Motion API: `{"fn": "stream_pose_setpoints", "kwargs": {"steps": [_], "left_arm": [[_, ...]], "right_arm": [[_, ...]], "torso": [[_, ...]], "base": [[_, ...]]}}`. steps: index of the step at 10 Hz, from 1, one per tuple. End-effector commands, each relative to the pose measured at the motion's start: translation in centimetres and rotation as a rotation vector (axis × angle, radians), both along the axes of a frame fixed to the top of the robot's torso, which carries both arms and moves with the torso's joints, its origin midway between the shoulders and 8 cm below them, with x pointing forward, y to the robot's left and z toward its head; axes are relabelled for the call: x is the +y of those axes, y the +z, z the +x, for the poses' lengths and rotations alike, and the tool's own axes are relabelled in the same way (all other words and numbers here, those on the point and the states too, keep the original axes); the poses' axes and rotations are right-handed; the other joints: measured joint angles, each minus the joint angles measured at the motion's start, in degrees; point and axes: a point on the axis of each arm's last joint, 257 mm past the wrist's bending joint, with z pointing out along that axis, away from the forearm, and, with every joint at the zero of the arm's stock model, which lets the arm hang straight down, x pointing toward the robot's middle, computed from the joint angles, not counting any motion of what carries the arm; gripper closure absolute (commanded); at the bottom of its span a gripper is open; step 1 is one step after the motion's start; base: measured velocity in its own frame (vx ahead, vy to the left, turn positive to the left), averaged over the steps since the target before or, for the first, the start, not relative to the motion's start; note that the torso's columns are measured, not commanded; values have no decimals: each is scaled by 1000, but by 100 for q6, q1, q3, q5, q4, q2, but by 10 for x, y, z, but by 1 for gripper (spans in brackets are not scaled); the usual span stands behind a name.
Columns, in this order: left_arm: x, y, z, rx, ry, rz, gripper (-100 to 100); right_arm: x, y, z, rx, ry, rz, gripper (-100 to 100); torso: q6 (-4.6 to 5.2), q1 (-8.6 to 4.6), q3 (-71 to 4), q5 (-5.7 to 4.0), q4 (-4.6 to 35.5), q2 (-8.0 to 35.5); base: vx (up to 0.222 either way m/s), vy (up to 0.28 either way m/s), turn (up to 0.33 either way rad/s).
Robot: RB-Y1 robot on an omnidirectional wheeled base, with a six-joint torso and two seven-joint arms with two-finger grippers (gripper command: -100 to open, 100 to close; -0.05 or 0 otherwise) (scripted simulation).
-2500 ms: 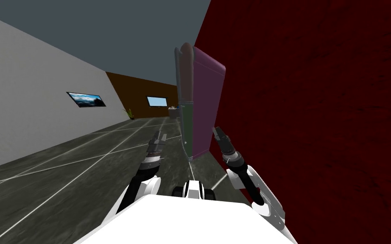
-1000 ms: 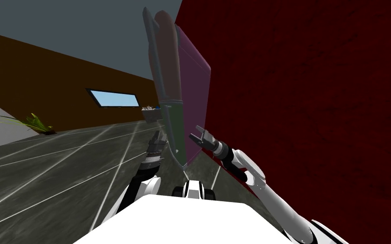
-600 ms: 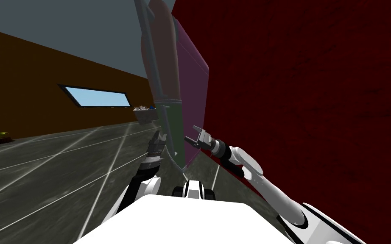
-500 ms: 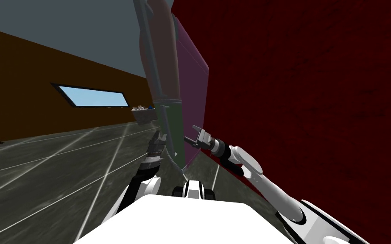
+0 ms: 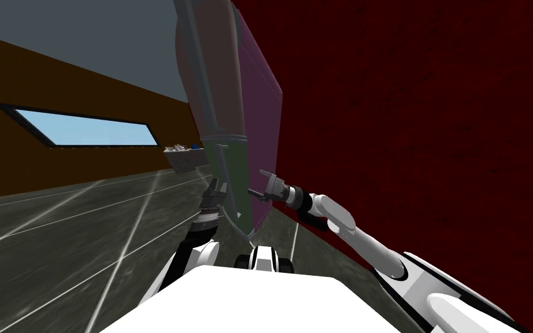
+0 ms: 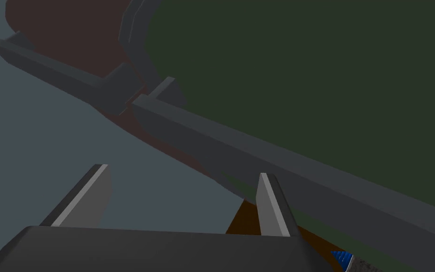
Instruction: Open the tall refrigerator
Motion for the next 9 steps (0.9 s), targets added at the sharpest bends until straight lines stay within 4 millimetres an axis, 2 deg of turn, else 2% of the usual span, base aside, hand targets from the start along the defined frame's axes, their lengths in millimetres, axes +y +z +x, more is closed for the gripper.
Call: {"fn": "stream_pose_setpoints", "kwargs": {"steps": [1,9], "left_arm": [[0,0,0,0,0,0,0],[-1,-5,1,14,-4,-2,0]], "right_arm": [[5,1,5,-112,-31,-70,-100],[14,20,19,-438,-111,-218,-100]], "torso": [[-4,-9,0,-2,0,1],[-5,26,-31,1,0,-34]], "base": [[43,117,-139],[33,100,-98]]}}
